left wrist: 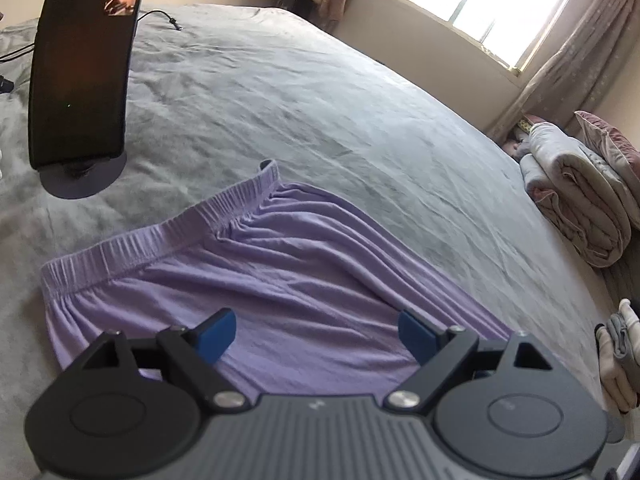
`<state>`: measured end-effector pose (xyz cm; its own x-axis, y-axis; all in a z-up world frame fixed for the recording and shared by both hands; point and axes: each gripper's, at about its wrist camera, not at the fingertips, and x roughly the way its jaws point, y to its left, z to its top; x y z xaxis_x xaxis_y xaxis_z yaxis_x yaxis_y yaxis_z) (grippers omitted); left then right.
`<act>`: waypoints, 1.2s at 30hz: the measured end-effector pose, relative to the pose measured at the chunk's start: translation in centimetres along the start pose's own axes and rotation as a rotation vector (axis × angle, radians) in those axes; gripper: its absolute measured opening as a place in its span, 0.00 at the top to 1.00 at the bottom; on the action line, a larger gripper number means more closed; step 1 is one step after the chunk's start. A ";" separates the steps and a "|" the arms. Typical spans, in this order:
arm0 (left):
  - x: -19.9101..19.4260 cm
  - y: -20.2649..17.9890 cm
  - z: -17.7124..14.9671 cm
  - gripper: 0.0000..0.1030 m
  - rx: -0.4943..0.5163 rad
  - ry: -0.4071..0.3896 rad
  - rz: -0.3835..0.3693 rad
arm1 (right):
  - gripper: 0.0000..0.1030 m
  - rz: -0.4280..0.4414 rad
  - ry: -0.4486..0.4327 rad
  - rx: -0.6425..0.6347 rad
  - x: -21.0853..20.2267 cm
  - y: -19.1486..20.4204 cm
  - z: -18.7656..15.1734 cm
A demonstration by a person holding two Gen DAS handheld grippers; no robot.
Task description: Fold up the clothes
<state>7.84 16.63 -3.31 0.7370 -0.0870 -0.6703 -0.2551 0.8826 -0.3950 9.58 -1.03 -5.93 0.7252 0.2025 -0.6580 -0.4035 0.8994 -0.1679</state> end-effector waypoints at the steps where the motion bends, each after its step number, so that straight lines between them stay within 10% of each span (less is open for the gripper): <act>1: 0.1 0.0 0.1 0.14 -0.001 0.001 0.000 | 0.88 -0.013 0.011 -0.005 0.3 -0.1 0.0; 36: -2.2 -4.1 -3.0 0.05 0.139 0.026 -0.026 | 0.95 -0.477 0.048 0.448 -16.4 -17.2 -3.4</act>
<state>5.38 11.83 -2.06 0.7253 -0.1209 -0.6778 -0.1459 0.9351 -0.3230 2.76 -21.14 5.28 0.7374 -0.2668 -0.6205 0.2353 0.9626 -0.1342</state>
